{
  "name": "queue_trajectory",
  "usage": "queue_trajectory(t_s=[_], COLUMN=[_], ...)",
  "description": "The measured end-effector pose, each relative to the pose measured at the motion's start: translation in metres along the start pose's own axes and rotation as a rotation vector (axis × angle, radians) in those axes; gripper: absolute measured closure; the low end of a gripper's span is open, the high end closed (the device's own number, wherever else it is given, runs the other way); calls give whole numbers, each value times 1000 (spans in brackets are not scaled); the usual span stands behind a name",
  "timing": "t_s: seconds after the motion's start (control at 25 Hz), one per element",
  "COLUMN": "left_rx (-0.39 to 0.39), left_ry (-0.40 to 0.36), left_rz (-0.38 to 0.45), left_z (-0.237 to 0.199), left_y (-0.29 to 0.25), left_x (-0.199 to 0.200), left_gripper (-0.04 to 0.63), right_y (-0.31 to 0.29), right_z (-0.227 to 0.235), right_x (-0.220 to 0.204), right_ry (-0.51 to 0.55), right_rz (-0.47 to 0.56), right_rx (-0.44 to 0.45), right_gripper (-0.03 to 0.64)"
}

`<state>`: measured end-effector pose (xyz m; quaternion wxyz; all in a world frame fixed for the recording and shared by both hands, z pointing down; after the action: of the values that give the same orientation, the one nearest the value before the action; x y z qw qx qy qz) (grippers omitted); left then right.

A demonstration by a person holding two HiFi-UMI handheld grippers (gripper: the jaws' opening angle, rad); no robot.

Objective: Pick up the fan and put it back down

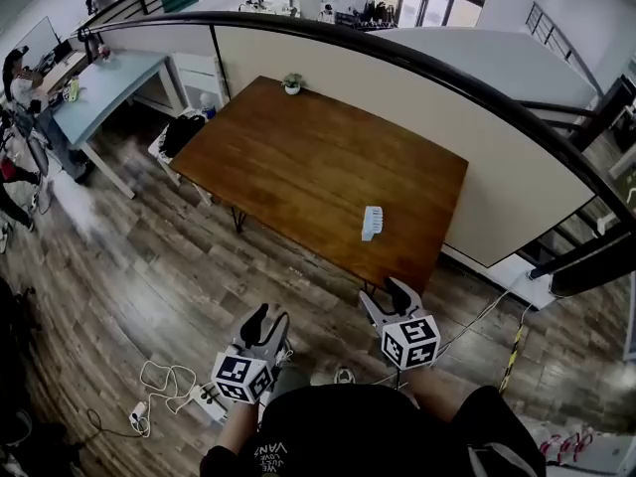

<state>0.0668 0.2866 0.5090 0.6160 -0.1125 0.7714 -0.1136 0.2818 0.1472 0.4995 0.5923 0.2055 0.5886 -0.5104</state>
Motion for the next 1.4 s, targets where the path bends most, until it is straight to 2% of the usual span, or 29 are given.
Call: queue_trajectory(t_s=[0.4,0.64,0.96,1.4], left_rx=[-202,-276,-332,-372], left_ry=[-88,-129,-127,-147], left_rz=[-33,-52,-88,-132], left_z=[-78,-120,-140,-147], left_y=[-54,-75,-98,-159], left_x=[47,57,59,65], left_gripper=[422,422,423,423], right_y=[-47,-65,-76,-113], right_z=[1,2,18,84], right_x=[18,20,18,26], right_ry=[-99,-137,-169,-130], right_rz=[45,85,72,19], right_rx=[-270,-402,-497,-587], right_gripper=[388,387,382,365])
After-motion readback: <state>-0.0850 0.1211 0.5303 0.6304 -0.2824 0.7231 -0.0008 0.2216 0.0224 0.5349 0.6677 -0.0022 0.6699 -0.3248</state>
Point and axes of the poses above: the fingertips, and each gripper's own axes: y backward along the fingers, z to its right, x out of its top, the point moved 5 cm from there along y, backward along the fingers, and after that the axes turned 10 degrees about x, right-handed, at the moved point
